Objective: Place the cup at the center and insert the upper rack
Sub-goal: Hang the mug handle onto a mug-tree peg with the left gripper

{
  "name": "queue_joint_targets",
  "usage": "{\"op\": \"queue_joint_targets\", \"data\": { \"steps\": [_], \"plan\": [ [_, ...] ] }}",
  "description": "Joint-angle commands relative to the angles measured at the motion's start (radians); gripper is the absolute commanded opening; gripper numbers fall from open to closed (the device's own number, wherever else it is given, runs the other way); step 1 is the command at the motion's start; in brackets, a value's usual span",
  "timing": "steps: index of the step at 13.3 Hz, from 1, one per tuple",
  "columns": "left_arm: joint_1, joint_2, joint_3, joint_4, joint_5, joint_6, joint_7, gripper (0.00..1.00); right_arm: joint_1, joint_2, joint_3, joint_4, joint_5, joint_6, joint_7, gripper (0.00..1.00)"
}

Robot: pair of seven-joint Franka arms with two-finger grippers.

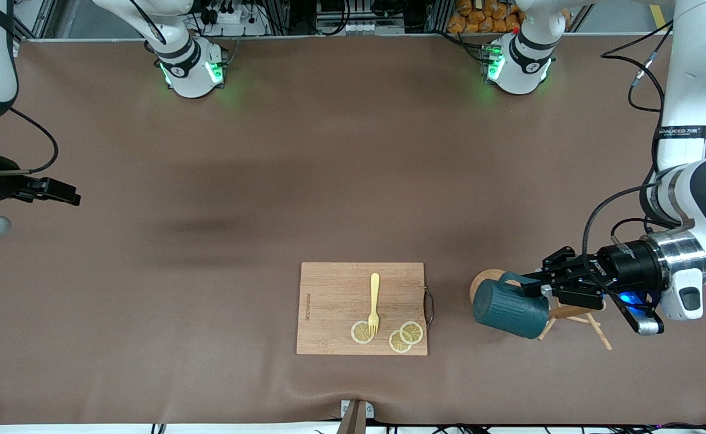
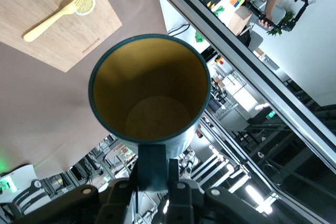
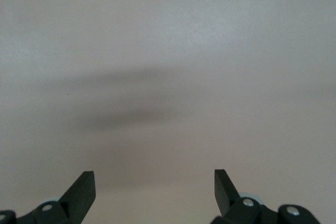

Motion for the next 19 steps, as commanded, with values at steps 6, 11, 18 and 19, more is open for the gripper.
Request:
{"op": "queue_joint_targets", "data": {
  "steps": [6,11,18,19],
  "plan": [
    [0.023,-0.01,0.052,-0.074,-0.058,-0.186,0.086,0.0,0.013,-0.005,-0.003,0.005,-0.01,-0.008,0.015,1.0],
    [0.024,0.026,0.107,-0.074,-0.059,-0.24,0.167,0.0,0.016,-0.005,-0.003,0.005,-0.01,-0.008,0.015,1.0],
    [0.029,0.052,0.169,-0.075,-0.041,-0.286,0.193,0.0,0.016,-0.005,-0.003,0.005,-0.008,-0.007,0.015,1.0],
    [0.029,0.054,0.172,-0.075,-0.04,-0.286,0.193,0.0,0.017,-0.005,-0.003,0.005,-0.008,-0.008,0.017,1.0]
  ]
}}
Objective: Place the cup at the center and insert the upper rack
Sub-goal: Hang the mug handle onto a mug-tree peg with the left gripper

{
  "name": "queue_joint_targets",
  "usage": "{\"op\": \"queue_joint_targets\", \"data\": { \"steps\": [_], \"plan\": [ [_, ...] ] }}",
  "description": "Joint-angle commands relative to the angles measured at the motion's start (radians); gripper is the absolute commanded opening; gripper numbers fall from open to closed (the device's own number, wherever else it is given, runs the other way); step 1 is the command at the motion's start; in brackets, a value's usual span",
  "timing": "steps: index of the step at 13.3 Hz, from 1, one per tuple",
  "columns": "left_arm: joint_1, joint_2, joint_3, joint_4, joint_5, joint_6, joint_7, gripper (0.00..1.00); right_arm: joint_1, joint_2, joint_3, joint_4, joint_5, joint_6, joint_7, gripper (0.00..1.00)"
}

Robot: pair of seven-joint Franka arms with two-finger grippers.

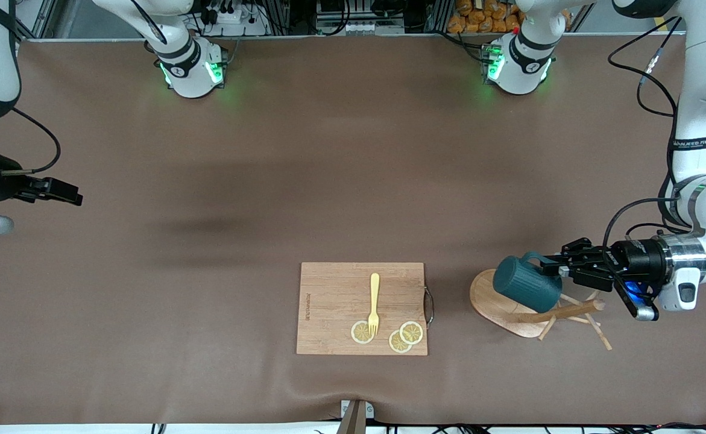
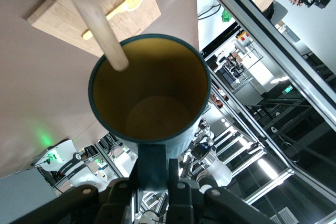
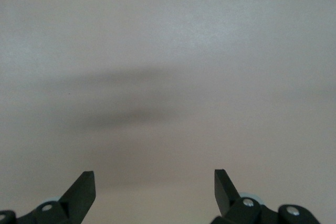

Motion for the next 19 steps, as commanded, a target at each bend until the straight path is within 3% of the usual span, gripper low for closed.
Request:
{"op": "queue_joint_targets", "data": {
  "steps": [1,19],
  "plan": [
    [0.007,-0.003,0.011,-0.002,-0.006,-0.021,0.018,0.0,0.013,-0.004,-0.004,0.005,-0.008,-0.007,0.015,1.0],
    [0.033,0.041,0.068,-0.004,0.017,-0.082,0.117,0.0,0.019,-0.005,-0.004,0.005,-0.008,-0.016,0.015,1.0]
  ]
}}
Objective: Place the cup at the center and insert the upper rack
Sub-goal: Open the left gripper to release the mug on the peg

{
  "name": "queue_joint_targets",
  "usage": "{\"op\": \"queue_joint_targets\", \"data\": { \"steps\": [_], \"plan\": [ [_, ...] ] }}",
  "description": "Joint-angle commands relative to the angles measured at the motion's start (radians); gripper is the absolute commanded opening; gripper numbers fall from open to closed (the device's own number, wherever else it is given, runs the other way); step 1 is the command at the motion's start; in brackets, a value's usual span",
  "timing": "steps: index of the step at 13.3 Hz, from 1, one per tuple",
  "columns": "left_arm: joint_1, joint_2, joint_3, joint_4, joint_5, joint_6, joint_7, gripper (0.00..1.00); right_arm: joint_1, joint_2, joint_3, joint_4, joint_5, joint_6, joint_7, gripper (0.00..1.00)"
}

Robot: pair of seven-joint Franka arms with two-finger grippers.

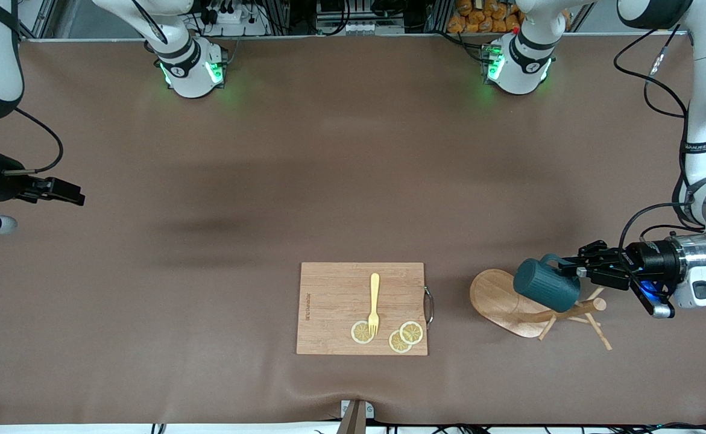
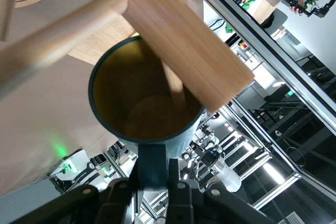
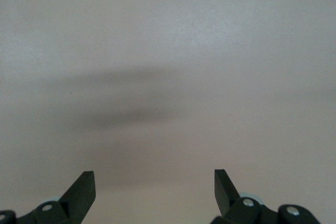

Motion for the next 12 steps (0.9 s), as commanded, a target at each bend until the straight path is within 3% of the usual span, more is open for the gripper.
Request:
{"op": "queue_joint_targets", "data": {
  "steps": [1,5,6,7,8,12],
  "plan": [
    [0.015,0.004,0.0,0.0,-0.008,-0.028,0.016,0.0,0.011,-0.005,-0.004,0.005,-0.01,-0.014,0.017,1.0],
    [0.019,0.009,0.016,-0.002,-0.032,-0.037,0.016,0.0,0.011,-0.007,-0.004,0.005,-0.008,-0.014,0.017,1.0],
    [0.02,0.01,0.016,-0.002,-0.037,-0.037,0.014,0.2,0.011,-0.007,-0.004,0.005,-0.008,-0.014,0.017,1.0],
    [0.02,0.01,0.017,-0.002,-0.045,-0.037,0.006,0.79,0.011,-0.005,-0.004,0.005,-0.008,-0.014,0.015,1.0],
    [0.02,0.009,0.017,0.0,-0.048,-0.035,0.006,1.0,0.011,-0.005,-0.004,0.005,-0.008,-0.013,0.015,1.0],
    [0.02,-0.012,0.019,0.003,-0.055,-0.035,-0.032,1.0,0.016,-0.005,-0.004,0.005,-0.01,-0.013,0.015,1.0]
  ]
}}
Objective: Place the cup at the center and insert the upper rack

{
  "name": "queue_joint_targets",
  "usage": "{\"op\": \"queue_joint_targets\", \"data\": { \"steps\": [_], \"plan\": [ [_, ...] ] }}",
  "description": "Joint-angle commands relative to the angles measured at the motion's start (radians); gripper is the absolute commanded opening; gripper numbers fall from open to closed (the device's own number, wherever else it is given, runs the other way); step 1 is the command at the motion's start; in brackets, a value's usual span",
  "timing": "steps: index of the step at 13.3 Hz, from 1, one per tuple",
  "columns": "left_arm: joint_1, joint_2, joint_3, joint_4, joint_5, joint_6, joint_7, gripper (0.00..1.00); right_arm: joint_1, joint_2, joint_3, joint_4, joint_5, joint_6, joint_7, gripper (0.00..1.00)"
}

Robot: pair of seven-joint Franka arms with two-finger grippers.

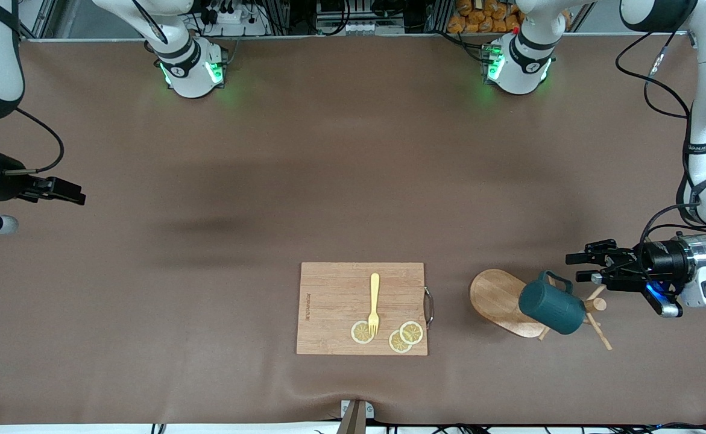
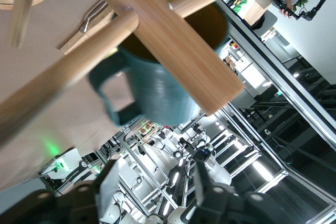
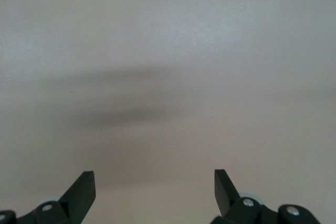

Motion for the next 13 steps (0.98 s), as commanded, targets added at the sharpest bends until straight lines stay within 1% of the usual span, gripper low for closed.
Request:
{"op": "queue_joint_targets", "data": {
  "steps": [1,3,4,5,6,9,11,13],
  "plan": [
    [0.001,-0.037,0.007,-0.003,-0.023,-0.018,-0.053,1.0,0.016,-0.005,-0.004,0.005,-0.01,-0.01,0.017,1.0],
    [-0.008,-0.085,0.007,-0.007,-0.007,-0.001,-0.083,1.0,0.016,-0.005,-0.004,0.005,-0.01,-0.01,0.015,1.0],
    [-0.016,-0.115,0.007,-0.013,0.027,0.031,-0.084,1.0,0.016,-0.005,-0.004,0.005,-0.01,-0.01,0.017,1.0],
    [-0.021,-0.164,-0.002,-0.033,0.1,0.079,-0.082,1.0,0.016,-0.005,-0.004,0.005,-0.01,-0.01,0.017,1.0],
    [-0.025,-0.215,-0.031,-0.055,0.183,0.138,-0.08,1.0,0.016,-0.005,-0.004,0.005,-0.01,-0.01,0.017,1.0],
    [-0.028,-0.373,-0.152,-0.118,0.528,0.267,-0.08,1.0,0.017,-0.005,-0.004,0.006,-0.01,-0.008,0.017,1.0],
    [-0.03,-0.463,-0.233,-0.138,0.787,0.288,-0.084,1.0,0.017,-0.005,-0.004,0.006,-0.011,-0.003,0.017,1.0],
    [-0.031,-0.551,-0.284,-0.182,0.994,0.288,-0.071,1.0,0.026,-0.005,-0.005,0.006,-0.014,0.001,0.017,1.0]
  ]
}}
